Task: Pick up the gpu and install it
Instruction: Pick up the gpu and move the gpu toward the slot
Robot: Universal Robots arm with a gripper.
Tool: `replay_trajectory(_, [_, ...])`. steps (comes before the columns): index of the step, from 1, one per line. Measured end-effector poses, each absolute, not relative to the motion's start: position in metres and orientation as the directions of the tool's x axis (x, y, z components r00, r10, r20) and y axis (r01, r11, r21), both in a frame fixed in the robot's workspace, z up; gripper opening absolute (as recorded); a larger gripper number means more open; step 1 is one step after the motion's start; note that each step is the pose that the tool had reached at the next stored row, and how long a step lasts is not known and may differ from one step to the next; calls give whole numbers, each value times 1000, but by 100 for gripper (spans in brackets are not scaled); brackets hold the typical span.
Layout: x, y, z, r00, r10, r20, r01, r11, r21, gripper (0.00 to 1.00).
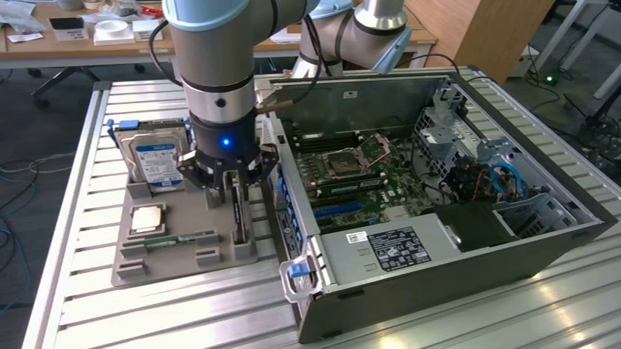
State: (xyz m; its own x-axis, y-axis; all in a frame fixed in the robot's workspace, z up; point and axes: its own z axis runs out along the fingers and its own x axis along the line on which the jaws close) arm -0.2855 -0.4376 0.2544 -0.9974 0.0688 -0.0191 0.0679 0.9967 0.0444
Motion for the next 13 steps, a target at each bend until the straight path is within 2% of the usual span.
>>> replay_trajectory(13, [-285,-433,241,-997,69,-19,68,997,44,42])
